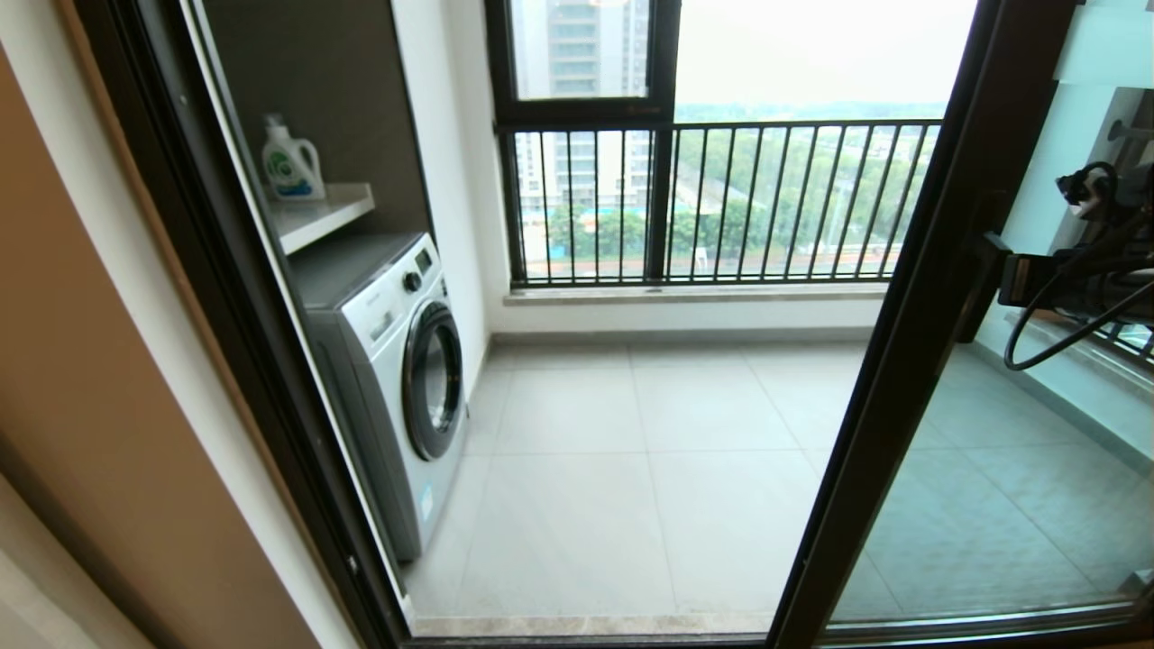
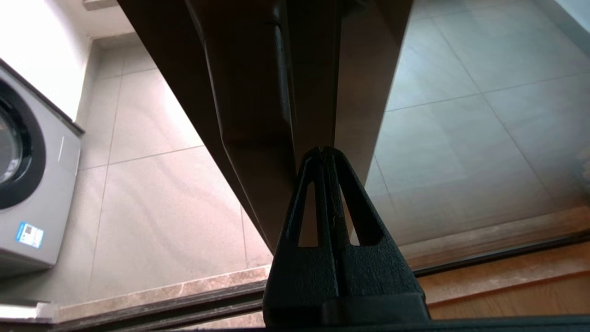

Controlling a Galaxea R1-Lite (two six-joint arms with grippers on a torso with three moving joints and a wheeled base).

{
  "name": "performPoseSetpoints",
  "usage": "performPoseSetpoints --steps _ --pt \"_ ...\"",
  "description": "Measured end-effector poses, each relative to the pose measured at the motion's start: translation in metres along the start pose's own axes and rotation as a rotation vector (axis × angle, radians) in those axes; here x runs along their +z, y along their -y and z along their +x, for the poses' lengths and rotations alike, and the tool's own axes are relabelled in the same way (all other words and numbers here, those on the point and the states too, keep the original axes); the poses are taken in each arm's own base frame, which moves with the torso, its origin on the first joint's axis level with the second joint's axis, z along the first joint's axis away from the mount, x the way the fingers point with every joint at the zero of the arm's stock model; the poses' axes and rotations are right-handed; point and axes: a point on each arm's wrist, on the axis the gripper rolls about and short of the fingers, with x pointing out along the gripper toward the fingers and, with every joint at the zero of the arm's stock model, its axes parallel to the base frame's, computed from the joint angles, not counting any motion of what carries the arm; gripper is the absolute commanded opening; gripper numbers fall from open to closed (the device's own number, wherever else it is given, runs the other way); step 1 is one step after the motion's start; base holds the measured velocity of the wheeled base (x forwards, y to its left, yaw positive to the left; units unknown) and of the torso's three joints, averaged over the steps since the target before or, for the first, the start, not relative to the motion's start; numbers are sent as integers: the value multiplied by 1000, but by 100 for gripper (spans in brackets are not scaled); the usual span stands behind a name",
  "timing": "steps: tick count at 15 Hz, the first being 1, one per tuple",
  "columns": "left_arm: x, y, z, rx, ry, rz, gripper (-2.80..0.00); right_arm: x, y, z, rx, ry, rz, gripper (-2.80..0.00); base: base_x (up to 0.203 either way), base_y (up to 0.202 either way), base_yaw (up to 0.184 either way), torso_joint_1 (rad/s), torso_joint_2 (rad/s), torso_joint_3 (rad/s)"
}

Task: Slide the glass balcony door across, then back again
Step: Close the slid door

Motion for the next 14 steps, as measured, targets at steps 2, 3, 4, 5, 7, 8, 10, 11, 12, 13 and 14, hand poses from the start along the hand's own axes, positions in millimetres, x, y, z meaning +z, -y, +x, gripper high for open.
performPoseSetpoints --steps 2,3,4,5,7,8,10,11,12,13,14 --pt "0 0 0 0 0 0 -280 -2 -11 -3 26 -5 -9 -280 0 0 0 0 0 0" --pt "0 0 0 0 0 0 -280 -2 -14 -5 38 -6 -11 -280 0 0 0 0 0 0" --pt "0 0 0 0 0 0 -280 -2 -18 -6 50 -7 -15 -280 0 0 0 0 0 0" --pt "0 0 0 0 0 0 -280 -3 -21 -7 60 -8 -17 -280 0 0 0 0 0 0" --pt "0 0 0 0 0 0 -280 -4 -27 -9 78 5 -24 -280 0 0 0 0 0 0" --pt "0 0 0 0 0 0 -280 -5 -30 -9 86 10 -28 -280 0 0 0 0 0 0" --pt "0 0 0 0 0 0 -280 -8 -37 -11 98 7 -34 -280 0 0 0 0 0 0" --pt "0 0 0 -1 0 0 -280 -8 -41 -12 107 7 -37 -280 0 0 0 0 0 0" --pt "0 0 0 0 0 0 -280 -9 -45 -14 116 4 -40 -280 0 0 0 0 0 0" --pt "0 0 0 0 0 0 -280 -10 -51 -16 130 2 -44 -280 0 0 0 0 0 0" --pt "0 0 0 0 0 0 -280 -12 -56 -18 145 -3 -42 -280 0 0 0 0 0 0"
